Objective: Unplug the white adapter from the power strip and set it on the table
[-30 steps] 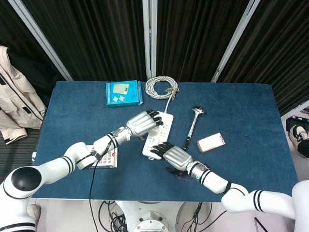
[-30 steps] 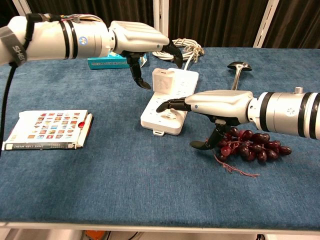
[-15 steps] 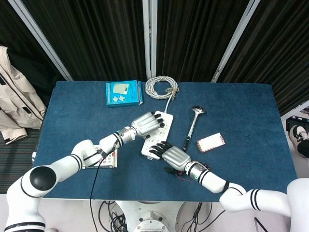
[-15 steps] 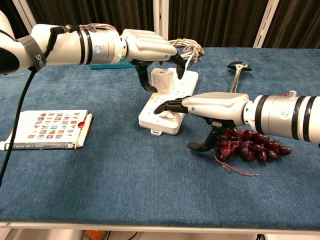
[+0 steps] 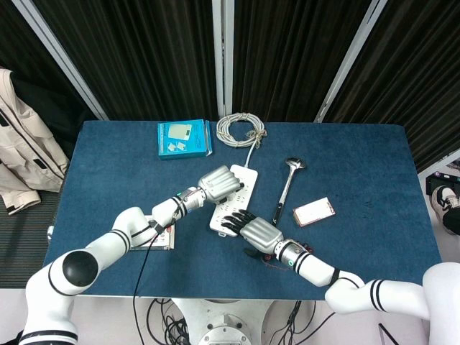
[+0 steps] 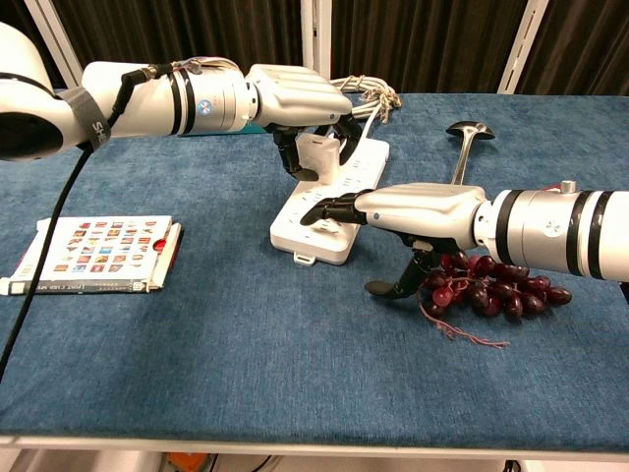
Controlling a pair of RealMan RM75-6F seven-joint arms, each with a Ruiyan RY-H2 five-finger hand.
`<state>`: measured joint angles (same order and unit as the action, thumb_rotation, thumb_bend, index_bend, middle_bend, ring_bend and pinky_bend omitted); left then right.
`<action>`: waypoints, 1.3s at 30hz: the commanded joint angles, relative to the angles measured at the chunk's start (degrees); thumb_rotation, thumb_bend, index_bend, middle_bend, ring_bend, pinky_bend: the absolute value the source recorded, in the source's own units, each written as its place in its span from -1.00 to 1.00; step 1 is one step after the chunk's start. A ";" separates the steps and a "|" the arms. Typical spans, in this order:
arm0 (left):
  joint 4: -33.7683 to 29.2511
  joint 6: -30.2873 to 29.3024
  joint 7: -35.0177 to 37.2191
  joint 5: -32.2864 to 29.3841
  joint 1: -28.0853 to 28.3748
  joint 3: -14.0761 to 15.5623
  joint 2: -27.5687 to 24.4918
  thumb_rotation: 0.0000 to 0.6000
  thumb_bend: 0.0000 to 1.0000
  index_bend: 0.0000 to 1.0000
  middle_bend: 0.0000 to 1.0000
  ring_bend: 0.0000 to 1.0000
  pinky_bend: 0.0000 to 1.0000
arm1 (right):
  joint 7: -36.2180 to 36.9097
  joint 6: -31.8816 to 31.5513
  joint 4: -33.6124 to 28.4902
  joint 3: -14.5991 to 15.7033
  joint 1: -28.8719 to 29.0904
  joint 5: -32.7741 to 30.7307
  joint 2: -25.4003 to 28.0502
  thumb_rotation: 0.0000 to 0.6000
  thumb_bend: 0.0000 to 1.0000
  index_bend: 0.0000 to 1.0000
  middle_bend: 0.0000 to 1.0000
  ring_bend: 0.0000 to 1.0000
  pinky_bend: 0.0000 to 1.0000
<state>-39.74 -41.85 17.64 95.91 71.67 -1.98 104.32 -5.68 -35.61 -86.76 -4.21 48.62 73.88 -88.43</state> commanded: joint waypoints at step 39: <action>-7.82 -1.50 -0.80 -14.00 -12.10 -1.71 -8.95 1.00 -0.59 -0.71 -0.60 -0.81 -0.65 | -0.81 -12.09 -7.51 2.54 -3.78 6.57 6.37 1.00 -0.35 -1.00 -0.91 -1.00 -1.00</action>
<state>-44.29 -45.03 19.92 84.60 61.20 -2.74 97.61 -6.38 -46.33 -92.97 -2.17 45.75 79.26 -83.37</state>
